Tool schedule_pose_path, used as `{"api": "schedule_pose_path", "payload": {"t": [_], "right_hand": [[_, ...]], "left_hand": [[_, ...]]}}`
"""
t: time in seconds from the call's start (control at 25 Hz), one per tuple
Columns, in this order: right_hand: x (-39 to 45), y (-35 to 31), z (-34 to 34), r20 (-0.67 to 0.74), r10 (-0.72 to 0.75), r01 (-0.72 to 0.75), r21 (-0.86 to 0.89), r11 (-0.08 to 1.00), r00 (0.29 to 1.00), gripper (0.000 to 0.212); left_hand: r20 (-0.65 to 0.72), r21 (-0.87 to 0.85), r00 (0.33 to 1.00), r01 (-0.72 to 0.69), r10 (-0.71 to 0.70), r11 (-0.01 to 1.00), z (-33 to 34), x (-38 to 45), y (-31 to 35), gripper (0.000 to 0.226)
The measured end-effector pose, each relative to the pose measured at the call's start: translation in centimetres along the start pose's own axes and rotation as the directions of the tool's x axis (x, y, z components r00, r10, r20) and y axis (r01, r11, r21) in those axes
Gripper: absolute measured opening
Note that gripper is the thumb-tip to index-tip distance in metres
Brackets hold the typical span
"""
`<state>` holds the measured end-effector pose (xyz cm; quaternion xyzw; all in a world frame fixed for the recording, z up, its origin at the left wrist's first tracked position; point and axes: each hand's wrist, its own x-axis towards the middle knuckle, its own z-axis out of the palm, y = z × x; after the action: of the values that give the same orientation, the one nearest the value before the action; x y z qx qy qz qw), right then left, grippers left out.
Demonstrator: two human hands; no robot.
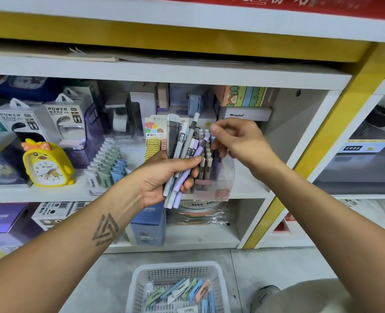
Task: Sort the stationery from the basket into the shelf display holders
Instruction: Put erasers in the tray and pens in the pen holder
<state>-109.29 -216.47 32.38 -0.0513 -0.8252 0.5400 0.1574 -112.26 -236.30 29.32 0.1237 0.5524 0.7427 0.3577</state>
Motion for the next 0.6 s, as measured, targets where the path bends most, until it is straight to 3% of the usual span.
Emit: {"api": "schedule_pose_path", "payload": {"t": [0.16,0.32,0.44,0.6], "right_hand": [[-0.9,-0.9,0.7,0.099,0.06,-0.083,0.257,0.963,0.993,0.007],[-0.2,-0.8,-1.0,-0.137,0.105,-0.047,0.369,0.928,0.985,0.012],[-0.3,-0.2,-1.9,-0.257,-0.058,0.087,0.103,0.991,0.965,0.013],[-1.8,0.7,-1.5,-0.052,-0.33,0.294,-0.337,0.894,0.943,0.01]], "left_hand": [[0.021,0.01,1.0,-0.003,0.003,1.0,0.3,0.0,-0.1,0.016],[-0.033,-0.016,0.999,-0.003,0.003,1.0,0.1,0.1,0.1,0.022],[-0.103,-0.017,0.995,-0.015,0.013,1.0,-0.2,0.3,0.3,0.029],[-0.108,-0.05,0.994,-0.037,0.031,0.998,-0.3,0.4,0.3,0.015]]}}
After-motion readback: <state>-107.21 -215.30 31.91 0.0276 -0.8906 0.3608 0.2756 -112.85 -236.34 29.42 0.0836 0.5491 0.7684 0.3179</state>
